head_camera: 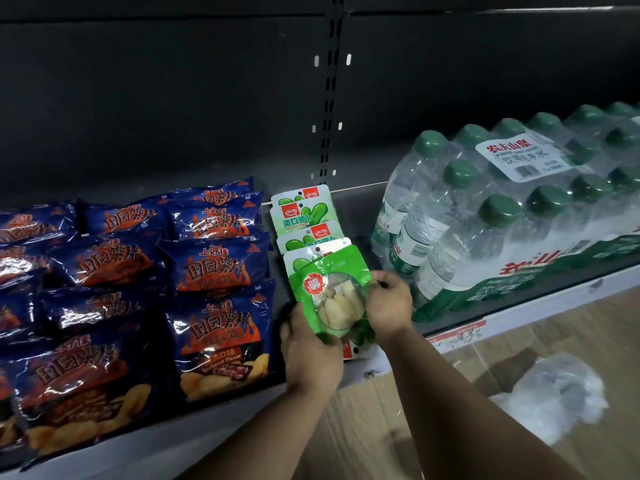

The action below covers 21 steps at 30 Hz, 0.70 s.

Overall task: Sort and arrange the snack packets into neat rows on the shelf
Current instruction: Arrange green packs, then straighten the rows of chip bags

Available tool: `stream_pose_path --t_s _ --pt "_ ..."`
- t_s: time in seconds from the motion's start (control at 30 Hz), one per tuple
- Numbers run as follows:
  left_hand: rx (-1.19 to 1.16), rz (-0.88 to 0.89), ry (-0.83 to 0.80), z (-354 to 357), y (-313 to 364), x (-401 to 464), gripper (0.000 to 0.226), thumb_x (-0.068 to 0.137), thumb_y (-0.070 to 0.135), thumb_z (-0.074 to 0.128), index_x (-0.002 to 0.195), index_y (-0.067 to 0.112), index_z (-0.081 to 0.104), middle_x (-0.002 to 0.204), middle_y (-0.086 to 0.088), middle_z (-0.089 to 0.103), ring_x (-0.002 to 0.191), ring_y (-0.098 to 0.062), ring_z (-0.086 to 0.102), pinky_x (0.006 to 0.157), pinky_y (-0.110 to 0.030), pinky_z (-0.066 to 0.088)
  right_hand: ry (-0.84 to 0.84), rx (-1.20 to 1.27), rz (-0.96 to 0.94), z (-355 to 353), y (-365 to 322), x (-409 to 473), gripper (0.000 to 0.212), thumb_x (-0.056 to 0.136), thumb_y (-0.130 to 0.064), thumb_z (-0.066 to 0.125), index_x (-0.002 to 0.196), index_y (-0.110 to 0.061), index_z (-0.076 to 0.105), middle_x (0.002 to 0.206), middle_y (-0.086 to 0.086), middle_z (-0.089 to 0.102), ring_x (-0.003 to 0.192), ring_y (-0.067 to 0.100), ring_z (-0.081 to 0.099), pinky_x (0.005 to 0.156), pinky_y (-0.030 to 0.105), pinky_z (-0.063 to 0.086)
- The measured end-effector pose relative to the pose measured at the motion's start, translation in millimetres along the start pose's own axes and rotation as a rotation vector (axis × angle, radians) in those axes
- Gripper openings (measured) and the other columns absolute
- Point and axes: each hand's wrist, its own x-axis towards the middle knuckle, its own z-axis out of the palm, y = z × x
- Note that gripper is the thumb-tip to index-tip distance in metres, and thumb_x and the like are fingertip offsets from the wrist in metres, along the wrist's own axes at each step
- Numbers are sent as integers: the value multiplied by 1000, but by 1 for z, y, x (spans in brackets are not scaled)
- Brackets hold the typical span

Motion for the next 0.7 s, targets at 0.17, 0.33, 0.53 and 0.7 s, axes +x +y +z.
stream_pose_path --t_s 0.17,0.33,0.53,0.7 --pt "-35 16 14 -2 -2 -7 63 84 8 63 142 7 38 134 -15 46 120 -31 48 97 -36 42 5 97 14 -3 -4 1 24 91 4 41 86 -10 59 67 1 54 52 10 43 38 10 34" --pt "-211 -140 -24 -3 4 -15 67 89 21 60 146 5 28 141 -15 45 125 -33 48 100 -38 42 13 150 23 -10 -10 0 33 89 6 41 72 -17 57 61 0 52 35 -1 43 35 11 31" --pt "-188 -178 -69 -7 9 -31 68 88 30 63 145 11 31 142 -11 42 124 -31 47 99 -39 40 39 21 -12 -15 -14 -9 23 90 3 39 91 -11 56 68 0 52 62 15 46 52 18 36" --pt "-53 -72 -62 -20 12 -39 74 85 27 66 147 12 27 137 -15 37 126 -33 41 98 -37 38 27 -125 -95 -15 -18 -23 21 91 0 39 94 -13 55 81 7 57 81 24 51 74 29 41"
